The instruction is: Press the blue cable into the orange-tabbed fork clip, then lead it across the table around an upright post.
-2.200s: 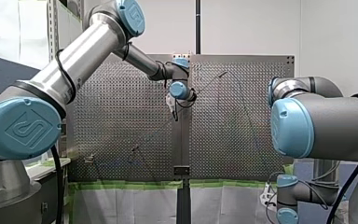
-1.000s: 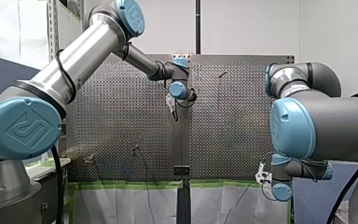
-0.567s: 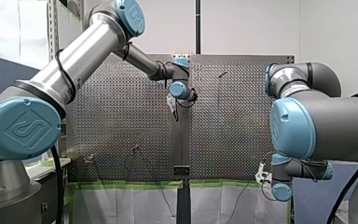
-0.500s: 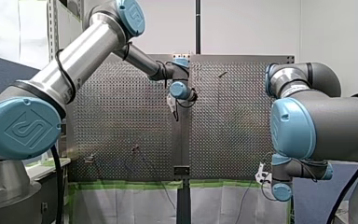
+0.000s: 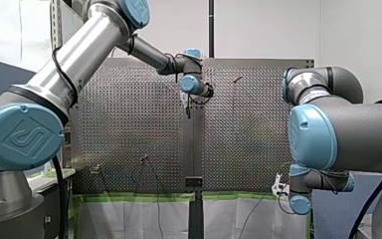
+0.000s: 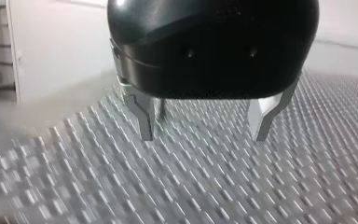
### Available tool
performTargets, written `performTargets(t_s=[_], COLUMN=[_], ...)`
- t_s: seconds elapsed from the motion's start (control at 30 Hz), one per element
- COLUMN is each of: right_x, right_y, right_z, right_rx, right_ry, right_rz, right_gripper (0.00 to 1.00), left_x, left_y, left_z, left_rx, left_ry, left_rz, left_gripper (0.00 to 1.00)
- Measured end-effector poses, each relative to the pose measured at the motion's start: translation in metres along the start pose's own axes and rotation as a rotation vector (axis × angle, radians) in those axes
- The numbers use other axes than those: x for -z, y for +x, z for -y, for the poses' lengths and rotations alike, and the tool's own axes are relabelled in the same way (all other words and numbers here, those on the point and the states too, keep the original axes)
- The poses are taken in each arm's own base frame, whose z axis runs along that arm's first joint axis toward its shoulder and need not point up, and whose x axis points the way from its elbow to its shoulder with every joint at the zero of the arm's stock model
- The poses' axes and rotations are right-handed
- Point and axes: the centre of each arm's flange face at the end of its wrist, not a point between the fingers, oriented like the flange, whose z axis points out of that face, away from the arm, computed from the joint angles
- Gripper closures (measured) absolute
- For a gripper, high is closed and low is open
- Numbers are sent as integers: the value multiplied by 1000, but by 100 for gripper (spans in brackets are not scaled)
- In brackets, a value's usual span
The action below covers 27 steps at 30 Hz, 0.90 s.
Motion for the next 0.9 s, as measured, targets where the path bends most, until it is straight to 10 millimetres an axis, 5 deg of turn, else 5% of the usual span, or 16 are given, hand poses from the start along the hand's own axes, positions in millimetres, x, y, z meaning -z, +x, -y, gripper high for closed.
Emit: performTargets(t_s=[0.43, 0.57, 0.9], right_x=[2, 2, 3], right_y=[-2, -2, -3], right_z=[4, 5, 6], right_rx=[0, -1, -1], right_ry=[8, 9, 9], right_rz=[10, 12, 16], right_gripper=[100, 100, 100], left_x=[42, 49, 63], left_y=[-107, -118, -109], left_z=[79, 92, 100], left_rx=[-8, -11, -23], left_ry=[189, 210, 230], left_rz=[38, 25, -79], left_gripper=[0, 0, 0])
